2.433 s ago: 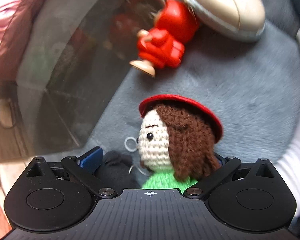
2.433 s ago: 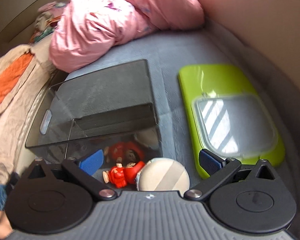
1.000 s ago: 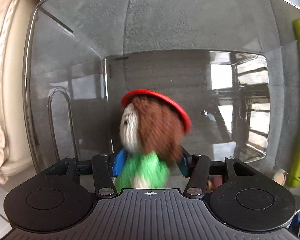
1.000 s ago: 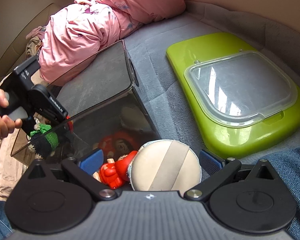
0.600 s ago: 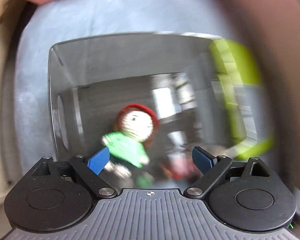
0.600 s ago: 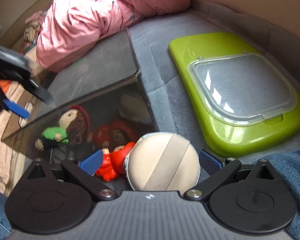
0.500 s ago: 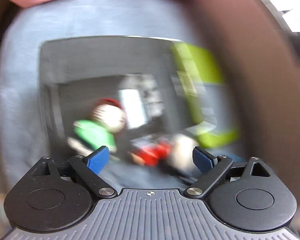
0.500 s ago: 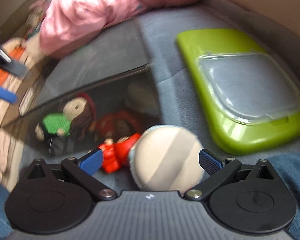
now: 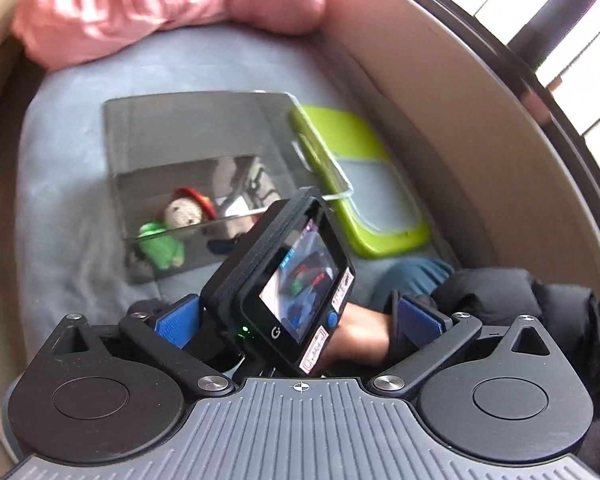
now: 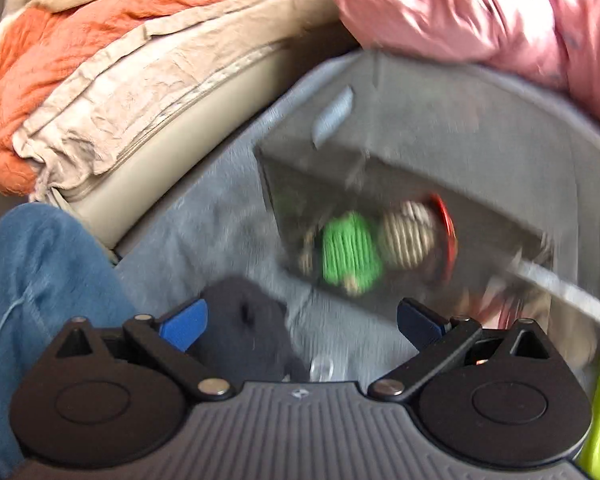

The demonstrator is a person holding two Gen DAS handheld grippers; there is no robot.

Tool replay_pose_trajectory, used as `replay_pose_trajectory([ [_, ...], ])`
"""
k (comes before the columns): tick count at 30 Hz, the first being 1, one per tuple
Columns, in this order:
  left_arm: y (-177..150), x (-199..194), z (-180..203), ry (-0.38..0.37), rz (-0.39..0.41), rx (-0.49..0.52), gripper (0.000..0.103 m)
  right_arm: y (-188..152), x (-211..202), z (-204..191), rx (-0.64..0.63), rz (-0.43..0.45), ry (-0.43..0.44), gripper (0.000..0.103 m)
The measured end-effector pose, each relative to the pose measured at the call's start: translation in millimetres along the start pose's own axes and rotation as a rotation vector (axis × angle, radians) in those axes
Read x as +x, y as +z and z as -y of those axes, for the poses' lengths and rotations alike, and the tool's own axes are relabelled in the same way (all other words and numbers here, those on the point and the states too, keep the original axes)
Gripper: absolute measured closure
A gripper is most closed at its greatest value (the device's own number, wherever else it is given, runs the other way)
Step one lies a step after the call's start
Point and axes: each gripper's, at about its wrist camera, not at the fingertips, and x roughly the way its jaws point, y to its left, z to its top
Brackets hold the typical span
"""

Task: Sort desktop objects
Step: 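Lower the right gripper onto the black plush toy and close on it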

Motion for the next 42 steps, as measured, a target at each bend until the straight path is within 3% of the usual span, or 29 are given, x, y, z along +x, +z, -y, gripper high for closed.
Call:
replay_pose_trajectory([
  [6,-4.3,-9.3,-38.4,-0.01,0.05,-0.119,0.0,4.6,9.2,-7.4,-0.009,-0.045,-0.002,0.002],
  [10,-3.6,-15.6,-34.4,-0.132,0.061,-0.112,0.0,4.4,24.6,-14.3,-0.042,-0.105,-0.041,0.0],
  [13,-5.8,-20.6,-23.2,-0.266,0.051,-0.069,0.0,13.1,38.8,-17.7,-0.007,-0.161,0.023,0.0],
  [17,-11.0,-30.1,-5.2,-0.278,0.045,-0.003,0.0,21.8,67.7,-17.8,0.078,-0.267,0.138,0.002],
  [18,-11.7,-30.0,-4.0,-0.275,0.038,-0.001,0.0,21.3,73.4,-14.2,0.132,-0.305,0.19,0.006],
  [19,-12.2,-29.7,-3.5,-0.274,0.031,-0.004,0.0,19.3,77.3,-6.7,0.213,-0.343,0.273,0.029],
  [20,-12.4,-29.5,-4.1,-0.278,0.025,-0.01,0.0,17.3,76.3,1.1,0.274,-0.361,0.331,0.038],
  [24,-10.9,-32.8,-9.3,-0.334,0.02,0.005,0.0,13.5,44.1,22.2,0.291,-0.334,0.275,0.041],
  [28,-17.1,-43.7,-16.7,-0.427,0.03,0.062,0.0,12.8,-21.2,63.1,0.342,-0.277,0.276,0.041],
  [31,-15.8,-32.6,-31.5,-0.43,0.005,-0.01,0.0,32.4,-79.2,102.0,0.406,-0.166,0.234,0.041],
  [34,-11.6,-10.4,-39.1,-0.383,-0.047,-0.104,0.0,62.4,-118.9,138.1,0.47,-0.067,0.199,0.041],
  [38,-13.9,9.5,-40.5,-0.3,-0.113,-0.144,0.0,96.4,-119.5,162.2,0.467,-0.019,0.104,0.041],
  [42,-19.6,12.1,-38.9,-0.227,-0.131,-0.124,0.0,107.0,-74.8,172.2,0.45,-0.073,-0.001,0.041],
])
